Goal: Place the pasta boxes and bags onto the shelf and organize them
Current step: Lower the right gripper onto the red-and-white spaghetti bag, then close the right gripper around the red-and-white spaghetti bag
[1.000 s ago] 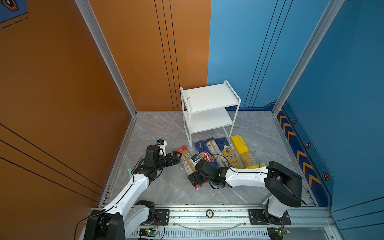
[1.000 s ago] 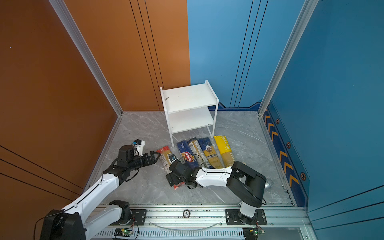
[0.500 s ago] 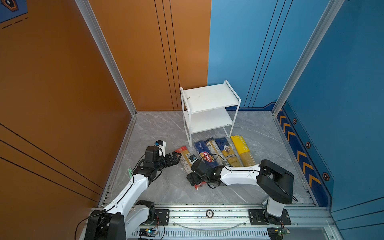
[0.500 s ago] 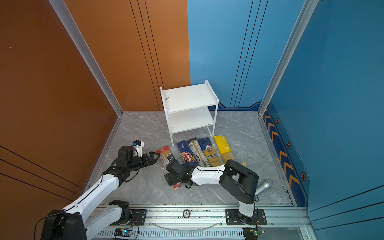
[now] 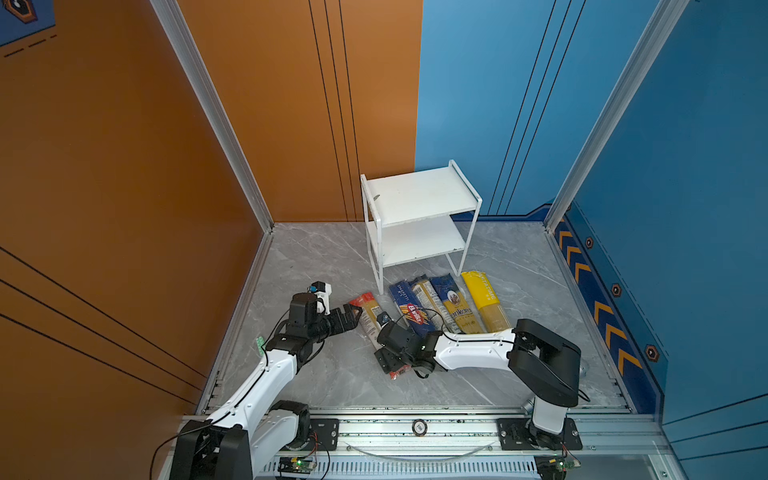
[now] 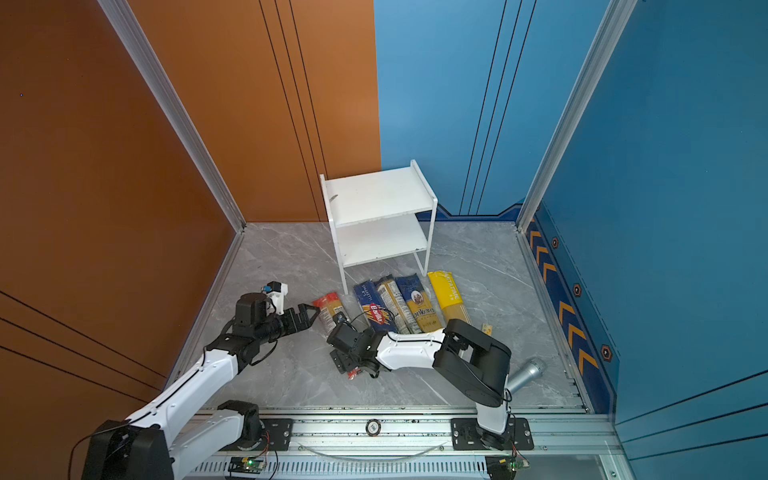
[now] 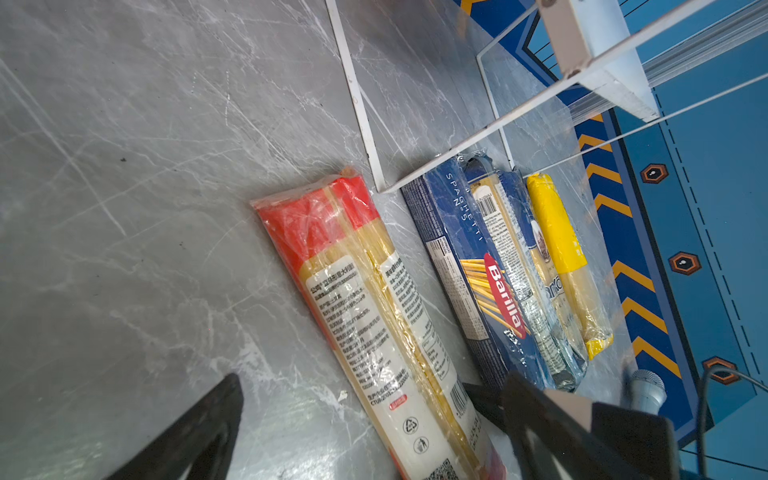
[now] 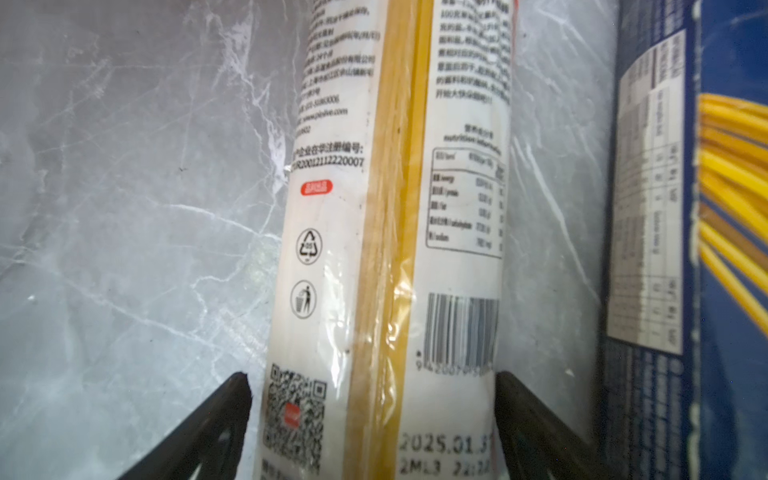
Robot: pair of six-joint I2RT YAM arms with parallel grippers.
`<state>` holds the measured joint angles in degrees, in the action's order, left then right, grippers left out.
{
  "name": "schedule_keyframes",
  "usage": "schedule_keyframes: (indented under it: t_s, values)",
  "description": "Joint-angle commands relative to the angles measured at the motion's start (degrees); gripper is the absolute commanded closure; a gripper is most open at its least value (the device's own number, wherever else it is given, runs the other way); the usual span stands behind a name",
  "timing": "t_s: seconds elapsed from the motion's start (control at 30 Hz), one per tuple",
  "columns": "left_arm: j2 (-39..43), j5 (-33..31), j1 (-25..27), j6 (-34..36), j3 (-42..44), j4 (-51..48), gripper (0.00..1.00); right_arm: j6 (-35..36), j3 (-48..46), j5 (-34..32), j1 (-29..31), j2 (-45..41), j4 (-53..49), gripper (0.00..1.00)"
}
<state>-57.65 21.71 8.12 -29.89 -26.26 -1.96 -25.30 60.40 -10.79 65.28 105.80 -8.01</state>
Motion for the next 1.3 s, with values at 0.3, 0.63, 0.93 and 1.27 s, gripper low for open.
schedule_keyframes:
  t_s: [0.3,0.63,0.93,1.27]
  values:
    - [0.8,2.2,-0.8,-0.9,1.3,0.7,0.02,0.5,0.6,-1.3,2.0,1.9,-6.3,0.11]
    - [3.1,1.7,-0.9,-1.2,2.3,-0.1,0.02,0.1,0.7,-2.1,2.4,3.3,-7.6,0.24]
    - [3.0,1.8,-1.0,-1.4,2.4,0.0,0.02,0.2,0.4,-2.9,2.3,3.2,-8.0,0.32]
    - [2.8,1.7,-1.0,-1.4,2.4,0.1,0.02,0.2,0.3,-2.7,2.2,3.2,-8.0,0.48]
